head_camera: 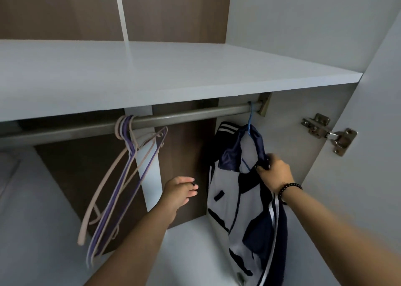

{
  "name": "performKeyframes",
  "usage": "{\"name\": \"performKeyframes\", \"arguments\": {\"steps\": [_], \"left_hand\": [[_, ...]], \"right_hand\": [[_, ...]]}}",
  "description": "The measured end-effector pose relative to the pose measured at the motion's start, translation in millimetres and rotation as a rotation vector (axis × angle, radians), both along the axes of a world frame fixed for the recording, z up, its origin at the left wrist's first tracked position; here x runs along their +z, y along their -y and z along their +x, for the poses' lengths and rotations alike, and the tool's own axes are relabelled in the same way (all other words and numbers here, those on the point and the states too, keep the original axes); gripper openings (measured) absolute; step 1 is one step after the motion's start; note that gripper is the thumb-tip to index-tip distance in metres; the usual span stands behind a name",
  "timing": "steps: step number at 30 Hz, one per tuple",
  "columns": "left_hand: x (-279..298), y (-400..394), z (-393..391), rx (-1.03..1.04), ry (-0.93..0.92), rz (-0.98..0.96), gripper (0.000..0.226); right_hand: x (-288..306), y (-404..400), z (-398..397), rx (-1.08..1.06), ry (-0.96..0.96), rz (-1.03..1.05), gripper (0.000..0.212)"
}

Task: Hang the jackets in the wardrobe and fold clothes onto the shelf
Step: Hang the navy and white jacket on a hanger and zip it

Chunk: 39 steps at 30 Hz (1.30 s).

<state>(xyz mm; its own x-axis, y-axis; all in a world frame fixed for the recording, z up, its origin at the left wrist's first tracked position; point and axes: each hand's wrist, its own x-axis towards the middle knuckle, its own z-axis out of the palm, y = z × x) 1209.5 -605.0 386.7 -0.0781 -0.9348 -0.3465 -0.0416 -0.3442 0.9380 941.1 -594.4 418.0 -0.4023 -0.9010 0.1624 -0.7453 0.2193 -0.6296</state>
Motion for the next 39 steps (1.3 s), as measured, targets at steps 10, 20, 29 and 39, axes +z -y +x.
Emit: {"name": "performKeyframes", "arguments": {"steps": [10,20,29,39], "left_hand": [[6.2,-76.7,-28.5,-0.186,0.376,-0.193,0.017],[7.7,-121.6,-54.5,-0.552,0.822,-0.454,0.026],[14.2,-173.0,-63.7,-0.806,0.890,-0.585,0.032],[-13.2,-272.5,-66.2,-1.065,0.792,-0.675,0.028]], "right_hand": [[-20.8,-85.1,8.7,0.186,0.023,0.137,0.052],[-24.4,-168.8,7.8,0.289,-0.077,0.234,0.057],[-13.1,-272.1,16.5,0.137,-0.032,0.193,0.044],[-46.5,-418.3,56.1,-0.145,0.067,0.245,0.048]]}}
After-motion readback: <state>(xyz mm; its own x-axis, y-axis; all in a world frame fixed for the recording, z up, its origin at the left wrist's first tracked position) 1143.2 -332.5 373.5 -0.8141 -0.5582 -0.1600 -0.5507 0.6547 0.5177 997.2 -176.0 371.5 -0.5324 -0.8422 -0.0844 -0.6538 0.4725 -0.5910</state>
